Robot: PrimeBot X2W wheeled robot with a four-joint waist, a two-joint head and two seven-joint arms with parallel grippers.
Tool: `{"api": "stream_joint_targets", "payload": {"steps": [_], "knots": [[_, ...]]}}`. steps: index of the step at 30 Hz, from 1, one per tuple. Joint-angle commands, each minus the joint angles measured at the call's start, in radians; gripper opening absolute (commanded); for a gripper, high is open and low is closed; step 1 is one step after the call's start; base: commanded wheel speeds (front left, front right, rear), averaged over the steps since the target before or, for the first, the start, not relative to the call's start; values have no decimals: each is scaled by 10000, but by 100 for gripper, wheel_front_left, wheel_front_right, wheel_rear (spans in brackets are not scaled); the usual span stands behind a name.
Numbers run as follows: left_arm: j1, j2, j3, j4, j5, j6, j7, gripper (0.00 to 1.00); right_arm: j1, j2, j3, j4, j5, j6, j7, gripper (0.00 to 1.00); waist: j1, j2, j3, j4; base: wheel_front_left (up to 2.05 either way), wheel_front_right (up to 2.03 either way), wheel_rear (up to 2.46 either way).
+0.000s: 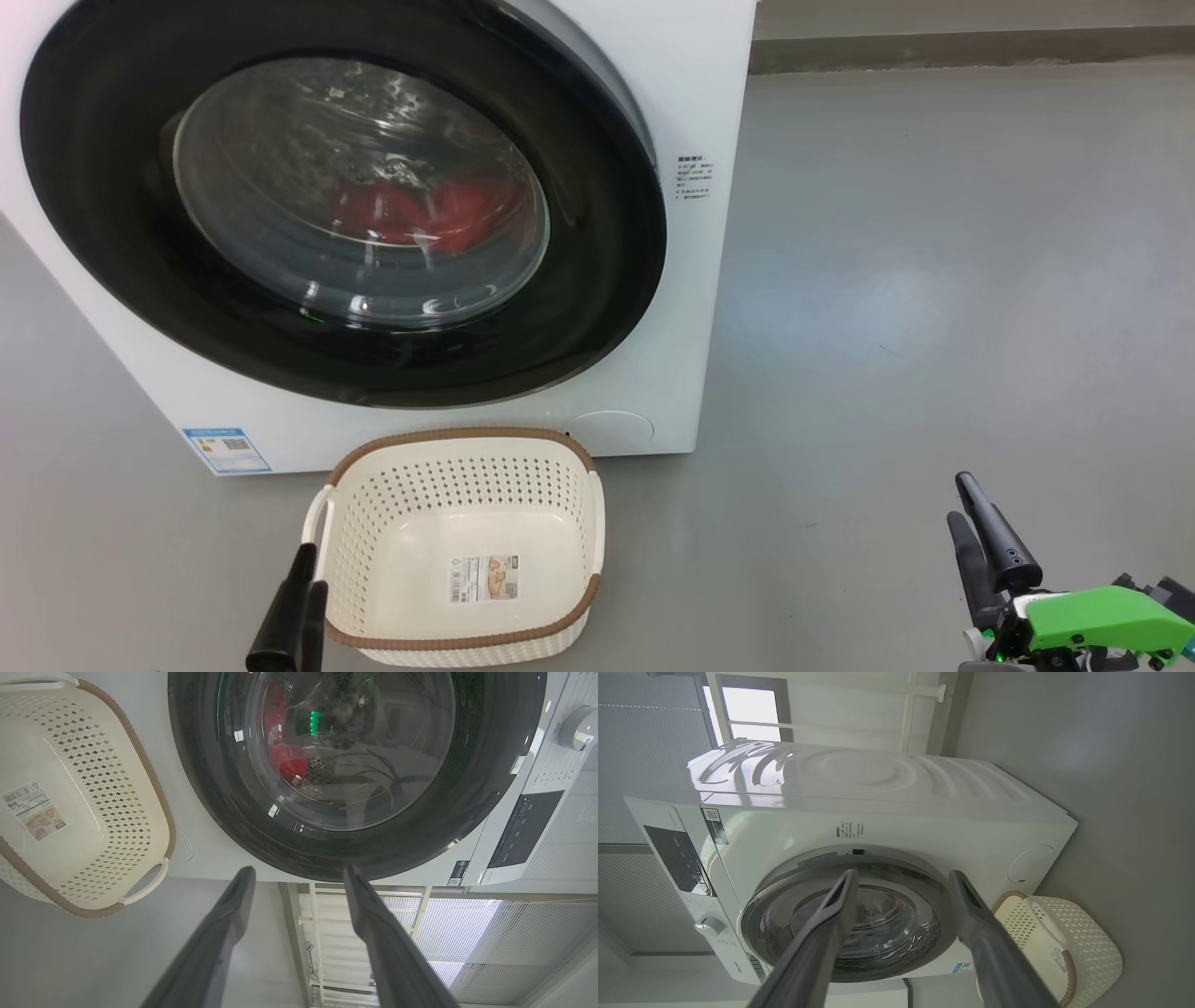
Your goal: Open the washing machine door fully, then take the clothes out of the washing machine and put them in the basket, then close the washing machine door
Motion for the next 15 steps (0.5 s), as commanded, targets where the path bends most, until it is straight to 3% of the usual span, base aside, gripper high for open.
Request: {"api": "stream_joint_targets", "payload": {"steps": [1, 15], "knots": [[-156, 128, 15, -327, 88, -8, -57, 100, -235, -178, -5, -288, -108, -1, -50, 100, 0, 0, 1, 1, 0, 0, 0], [-45, 148, 6, -697, 2374, -17, -456, 100, -176, -267, 234, -308, -1751, -2, -434, 100, -1, 0, 60, 51, 0, 0, 0]]}}
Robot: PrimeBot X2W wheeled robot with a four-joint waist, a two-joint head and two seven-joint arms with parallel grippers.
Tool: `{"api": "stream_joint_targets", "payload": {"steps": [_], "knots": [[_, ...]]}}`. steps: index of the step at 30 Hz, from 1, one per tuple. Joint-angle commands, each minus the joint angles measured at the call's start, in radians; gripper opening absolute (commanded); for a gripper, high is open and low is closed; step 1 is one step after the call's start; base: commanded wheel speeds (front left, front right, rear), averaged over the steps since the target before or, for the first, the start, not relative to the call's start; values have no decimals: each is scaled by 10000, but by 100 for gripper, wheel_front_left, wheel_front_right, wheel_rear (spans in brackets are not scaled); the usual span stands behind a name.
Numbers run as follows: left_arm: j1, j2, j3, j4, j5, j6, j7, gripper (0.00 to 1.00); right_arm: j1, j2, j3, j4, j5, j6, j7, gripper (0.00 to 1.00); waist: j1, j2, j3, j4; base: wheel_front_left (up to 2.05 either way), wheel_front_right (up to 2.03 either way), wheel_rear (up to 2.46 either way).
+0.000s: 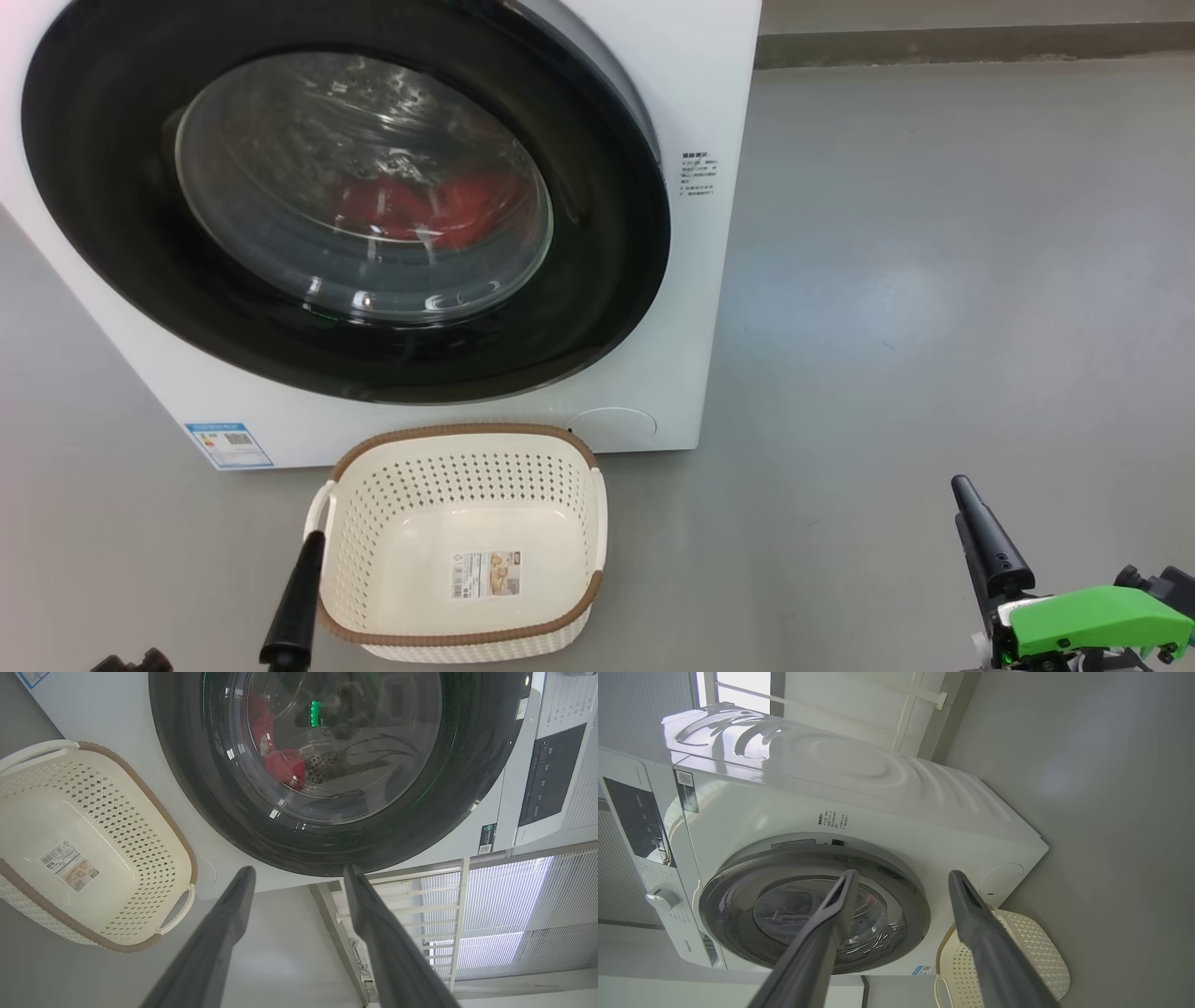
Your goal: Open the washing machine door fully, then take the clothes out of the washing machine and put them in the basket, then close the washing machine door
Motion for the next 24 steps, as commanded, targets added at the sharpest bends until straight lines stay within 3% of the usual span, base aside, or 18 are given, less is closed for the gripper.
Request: {"api": "stream_joint_targets", "payload": {"steps": [1, 24], "knots": [[-46, 115, 67, -342, 327, -17, -114, 100, -226, -136, 119, -286, -278, -2, -96, 100, -1, 0, 5, 5, 0, 0, 0], [176, 81, -75, -891, 3579, -22, -771, 100, -72, -183, 478, -415, -2883, -3, -725, 100, -1, 0, 39, 119, 0, 0, 0]]}}
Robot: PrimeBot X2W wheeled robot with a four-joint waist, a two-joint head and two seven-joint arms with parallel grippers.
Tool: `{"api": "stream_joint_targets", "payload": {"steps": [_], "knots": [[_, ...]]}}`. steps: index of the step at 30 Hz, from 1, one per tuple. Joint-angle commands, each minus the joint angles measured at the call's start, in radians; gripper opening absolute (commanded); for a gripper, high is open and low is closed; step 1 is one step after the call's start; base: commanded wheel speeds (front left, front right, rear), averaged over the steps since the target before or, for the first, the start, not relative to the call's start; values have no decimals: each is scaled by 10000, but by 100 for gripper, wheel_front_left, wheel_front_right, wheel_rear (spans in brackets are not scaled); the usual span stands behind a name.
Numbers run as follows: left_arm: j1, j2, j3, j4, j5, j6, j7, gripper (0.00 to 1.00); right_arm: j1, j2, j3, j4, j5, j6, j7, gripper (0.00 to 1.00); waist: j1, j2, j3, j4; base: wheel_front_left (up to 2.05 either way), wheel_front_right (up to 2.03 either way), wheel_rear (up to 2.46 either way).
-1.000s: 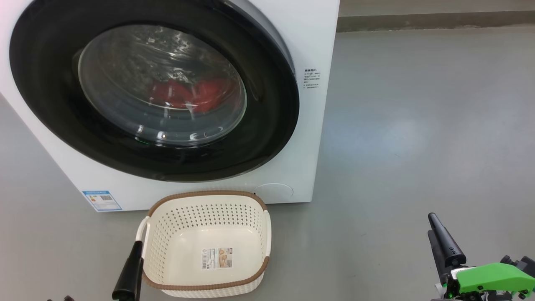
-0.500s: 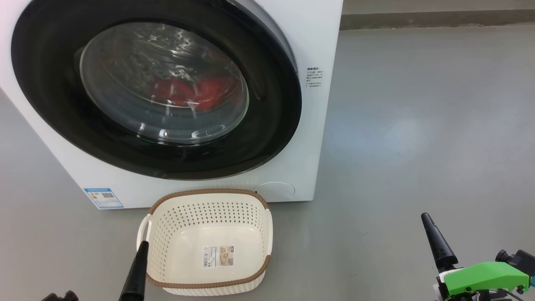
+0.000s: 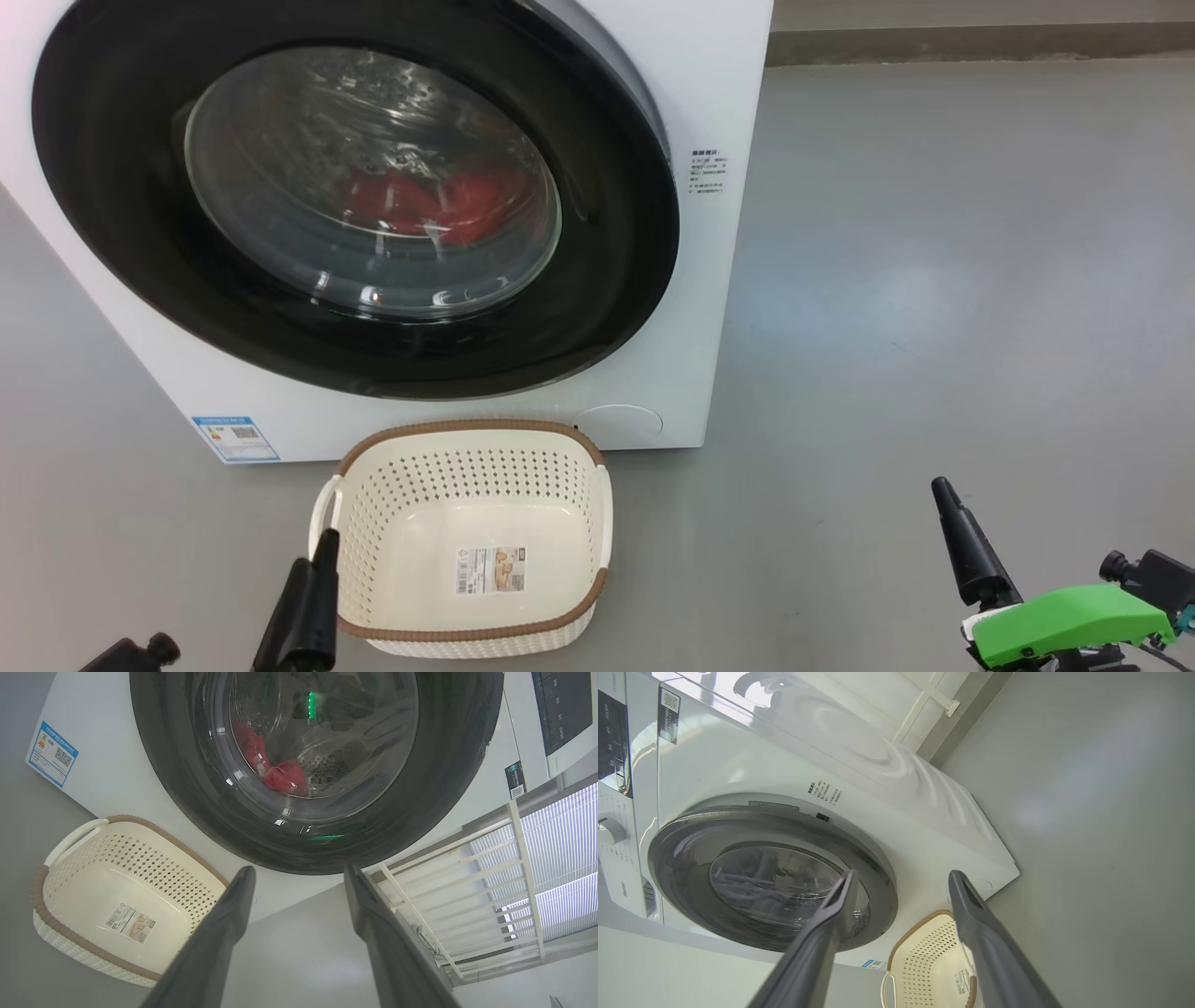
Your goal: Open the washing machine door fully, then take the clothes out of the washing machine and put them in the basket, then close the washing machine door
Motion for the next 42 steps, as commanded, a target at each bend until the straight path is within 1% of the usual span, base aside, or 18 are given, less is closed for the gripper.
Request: {"api": "stream_joint_targets", "payload": {"steps": [1, 42], "knots": [[-37, 92, 81, -365, 372, -21, -106, 100, -112, -159, 174, -307, -353, -3, -134, 100, -1, -1, 5, 0, 0, 0, 0], [287, 124, -193, -1283, 5116, 11, -1275, 100, 125, -350, 551, -648, -4177, -5, -1252, 100, -1, -1, 222, 83, 0, 0, 0]]}}
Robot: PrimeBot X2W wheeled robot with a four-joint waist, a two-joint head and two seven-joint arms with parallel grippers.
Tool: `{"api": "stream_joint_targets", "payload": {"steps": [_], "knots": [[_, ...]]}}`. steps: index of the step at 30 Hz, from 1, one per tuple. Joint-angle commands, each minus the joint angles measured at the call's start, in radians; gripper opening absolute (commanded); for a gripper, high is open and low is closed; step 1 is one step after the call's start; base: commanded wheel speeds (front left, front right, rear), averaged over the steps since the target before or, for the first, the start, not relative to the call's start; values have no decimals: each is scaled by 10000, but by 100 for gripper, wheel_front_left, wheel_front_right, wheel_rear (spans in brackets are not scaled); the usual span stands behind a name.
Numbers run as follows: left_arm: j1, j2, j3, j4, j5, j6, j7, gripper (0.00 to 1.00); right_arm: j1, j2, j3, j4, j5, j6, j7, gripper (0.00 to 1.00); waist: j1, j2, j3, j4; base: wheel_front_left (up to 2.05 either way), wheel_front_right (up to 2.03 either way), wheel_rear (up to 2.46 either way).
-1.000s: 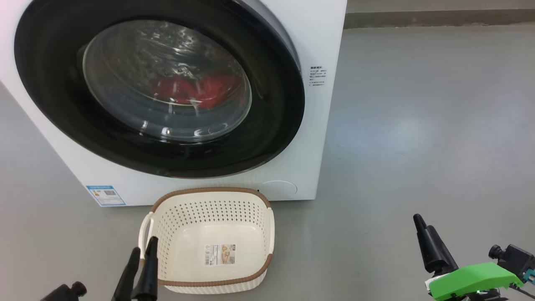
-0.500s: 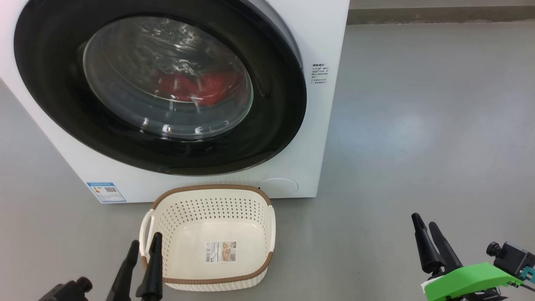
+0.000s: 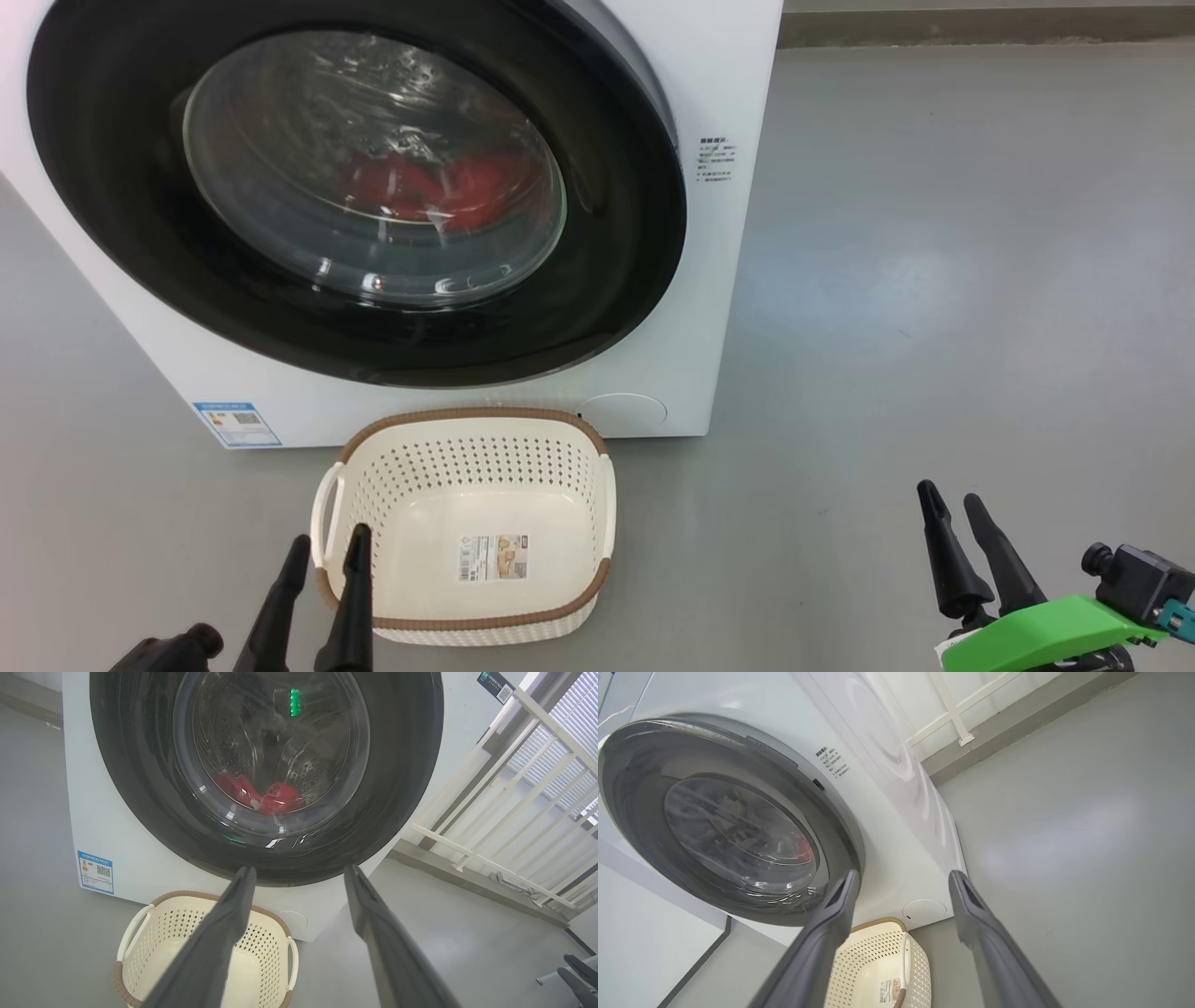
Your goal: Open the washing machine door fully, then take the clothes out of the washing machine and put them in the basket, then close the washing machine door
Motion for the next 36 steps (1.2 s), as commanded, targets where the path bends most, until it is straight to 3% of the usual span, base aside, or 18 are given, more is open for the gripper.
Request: {"api": "stream_joint_targets", "payload": {"steps": [1, 36], "knots": [[-91, 109, 175, -326, 280, 13, -138, 100, -106, -179, 210, -312, -213, -5, -134, 100, -1, 0, 5, 2, 0, 0, 0], [85, 137, 103, -353, 3677, 102, -1100, 100, 203, -117, -33, -507, -3430, -7, -1054, 100, -1, 0, 165, -32, 0, 0, 0]]}}
